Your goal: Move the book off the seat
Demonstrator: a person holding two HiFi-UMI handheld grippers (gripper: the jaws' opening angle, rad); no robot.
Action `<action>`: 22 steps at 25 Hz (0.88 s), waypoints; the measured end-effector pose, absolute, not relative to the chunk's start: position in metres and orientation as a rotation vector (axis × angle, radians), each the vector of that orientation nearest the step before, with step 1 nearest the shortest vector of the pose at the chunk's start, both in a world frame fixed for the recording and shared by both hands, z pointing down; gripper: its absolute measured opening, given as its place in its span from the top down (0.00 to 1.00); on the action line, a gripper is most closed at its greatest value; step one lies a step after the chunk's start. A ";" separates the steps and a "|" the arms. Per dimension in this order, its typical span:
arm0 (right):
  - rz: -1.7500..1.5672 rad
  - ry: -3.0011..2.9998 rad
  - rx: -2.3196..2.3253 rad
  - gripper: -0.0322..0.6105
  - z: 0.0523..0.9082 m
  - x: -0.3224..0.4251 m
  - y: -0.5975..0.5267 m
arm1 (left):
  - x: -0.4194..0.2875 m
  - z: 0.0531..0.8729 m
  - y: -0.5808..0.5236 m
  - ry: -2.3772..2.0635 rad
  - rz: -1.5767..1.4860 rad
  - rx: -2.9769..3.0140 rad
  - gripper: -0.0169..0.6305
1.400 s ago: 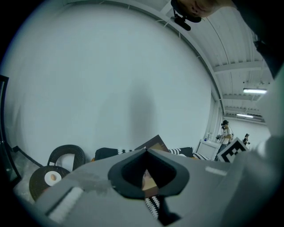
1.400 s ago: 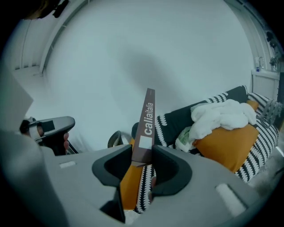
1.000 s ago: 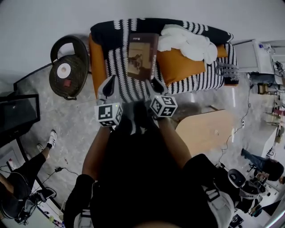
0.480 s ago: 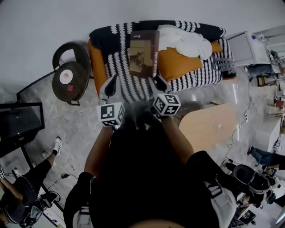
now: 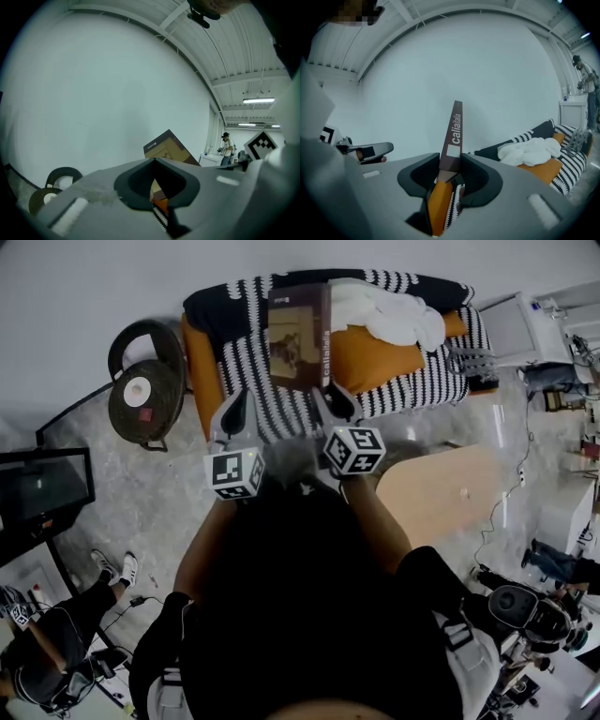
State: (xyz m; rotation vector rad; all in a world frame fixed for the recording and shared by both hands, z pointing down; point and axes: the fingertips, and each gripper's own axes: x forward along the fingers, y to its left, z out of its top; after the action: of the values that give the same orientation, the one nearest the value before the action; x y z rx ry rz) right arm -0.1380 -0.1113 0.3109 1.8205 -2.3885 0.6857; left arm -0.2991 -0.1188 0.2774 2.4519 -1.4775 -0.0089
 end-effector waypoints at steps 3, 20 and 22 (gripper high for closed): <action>0.668 -2.406 1.809 0.71 0.304 -0.131 -0.110 | -0.288 0.275 -0.115 -1.470 -0.008 2.461 0.96; 0.707 -2.401 1.733 0.72 0.316 -0.094 -0.075 | -0.224 0.283 -0.095 -1.409 0.065 2.472 0.97; 0.715 -2.400 1.731 0.72 0.314 -0.081 -0.072 | -0.211 0.281 -0.093 -1.414 0.090 2.476 0.97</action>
State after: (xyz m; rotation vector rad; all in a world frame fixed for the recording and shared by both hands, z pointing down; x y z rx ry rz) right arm -0.0809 -0.0725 0.3139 1.7314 -2.4002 0.7149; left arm -0.2106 -0.0929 0.2807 2.4758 -1.4145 0.0897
